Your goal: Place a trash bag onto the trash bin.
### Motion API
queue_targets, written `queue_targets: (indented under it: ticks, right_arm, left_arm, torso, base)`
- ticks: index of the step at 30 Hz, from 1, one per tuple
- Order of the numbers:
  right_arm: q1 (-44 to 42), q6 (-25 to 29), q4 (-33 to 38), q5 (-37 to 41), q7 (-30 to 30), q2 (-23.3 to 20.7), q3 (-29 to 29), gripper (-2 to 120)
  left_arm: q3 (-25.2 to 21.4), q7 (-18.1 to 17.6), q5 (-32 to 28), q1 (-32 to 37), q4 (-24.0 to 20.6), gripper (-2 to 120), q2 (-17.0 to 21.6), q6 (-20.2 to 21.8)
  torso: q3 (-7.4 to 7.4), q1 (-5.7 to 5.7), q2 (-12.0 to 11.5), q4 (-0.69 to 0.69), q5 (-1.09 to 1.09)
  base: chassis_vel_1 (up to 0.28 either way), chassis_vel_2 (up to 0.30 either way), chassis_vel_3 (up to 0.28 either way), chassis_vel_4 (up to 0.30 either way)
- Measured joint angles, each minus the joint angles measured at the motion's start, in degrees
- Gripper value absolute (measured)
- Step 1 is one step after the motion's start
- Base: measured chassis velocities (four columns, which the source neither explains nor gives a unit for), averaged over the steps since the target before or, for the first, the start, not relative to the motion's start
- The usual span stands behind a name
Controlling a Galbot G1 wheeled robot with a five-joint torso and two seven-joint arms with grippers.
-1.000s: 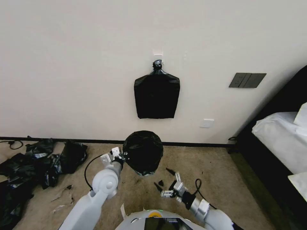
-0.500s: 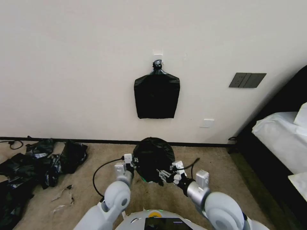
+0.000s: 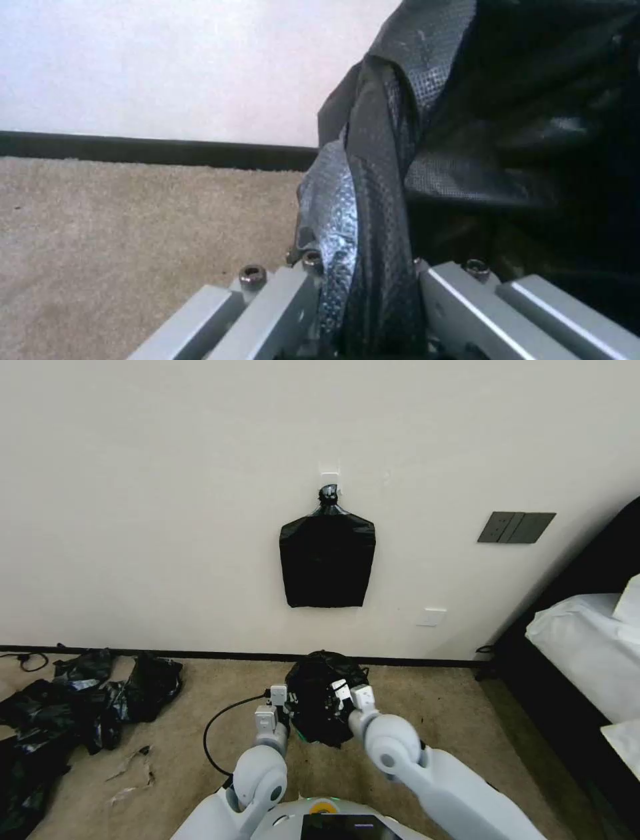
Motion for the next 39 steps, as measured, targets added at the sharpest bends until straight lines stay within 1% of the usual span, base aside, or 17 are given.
queue_targets:
  ticks: [2,3,4,7,8,9,11,12,17,21,27,39]
  right_arm:
    - [1.05,0.07,-2.58,-1.98,1.11,1.12,-1.58,0]
    - [2.2,0.15,-5.2,-4.22,1.5,2.16,-2.93,0]
    - [2.2,0.15,-5.2,-4.22,1.5,2.16,-2.93,0]
    - [4.03,0.3,-9.29,-6.73,1.56,4.1,-4.7,0]
    - [4.03,0.3,-9.29,-6.73,1.56,4.1,-4.7,0]
    - [4.83,0.37,-11.66,-6.99,1.55,5.28,-5.31,0]
    - [5.39,0.43,-13.69,-7.08,1.57,6.46,-5.7,0]
    - [5.78,0.49,-15.36,-7.08,1.79,7.8,-6.04,0]
    - [6.44,0.55,-17.54,-7.01,2.37,9.39,-6.63,0]
    - [7.44,0.66,-20.79,-6.1,3.31,11.21,-7.05,0]
    - [7.59,0.75,-22.6,-5.99,3.39,11.54,-6.84,0]
    - [6.72,0.84,-22.88,-6.06,2.96,11.37,-6.21,0]
  left_arm:
    - [0.18,-0.14,0.01,-0.1,-0.01,1,0.0,0.2]
    - [0.38,-0.25,0.06,-0.33,-0.02,1,-0.02,0.41]
    - [0.38,-0.25,0.06,-0.33,-0.02,1,-0.02,0.41]
    - [0.61,-0.16,0.09,-0.82,0.05,1,-0.32,0.47]
    - [0.61,-0.16,0.09,-0.82,0.05,1,-0.32,0.47]
    - [0.67,-0.02,0.0,-1.06,0.12,1,-0.44,0.47]
    - [0.68,0.06,-0.15,-1.23,0.06,1,-0.5,0.54]
    - [0.68,0.14,-0.37,-1.27,-0.37,1,-0.43,0.66]
    - [0.59,0.38,-1.01,-0.85,-1.4,1,0.27,0.83]
    - [0.47,0.74,-1.81,0.05,-2.9,1,0.83,0.98]
    - [0.31,0.9,-2.77,0.63,-4.18,1,0.88,1.16]
    - [-0.27,1.05,-4.02,1.49,-5.2,1,1.06,1.24]
  torso:
    - [0.0,0.0,0.0,0.0,-0.01]
    - [0.0,0.0,0.0,-0.01,0.0]
    - [0.0,0.0,0.0,-0.01,0.0]
    - [0.0,0.0,0.0,0.0,-0.01]
    - [0.0,0.0,0.0,0.0,-0.01]
    - [0.0,0.0,0.0,0.0,0.0]
    - [0.0,0.0,0.0,-0.01,-0.01]
    - [0.0,0.0,0.0,0.0,0.0]
    - [-0.01,0.0,0.0,0.0,0.0]
    - [0.0,0.0,0.0,0.0,0.0]
    - [0.0,0.0,0.0,-0.01,0.0]
    - [-0.01,0.0,0.0,0.0,0.0]
  base:
    - [0.0,0.0,0.0,0.0]
    - [0.0,0.0,0.0,0.0]
    - [0.0,0.0,0.0,0.0]
    - [0.0,0.0,0.0,0.0]
    - [0.0,0.0,0.0,0.0]
    - [0.0,0.0,0.0,0.0]
    - [0.0,0.0,0.0,0.0]
    - [0.0,0.0,0.0,0.0]
    - [0.0,0.0,0.0,0.0]
    - [0.0,0.0,0.0,0.0]
    - [0.0,0.0,0.0,0.0]
    - [0.0,0.0,0.0,0.0]
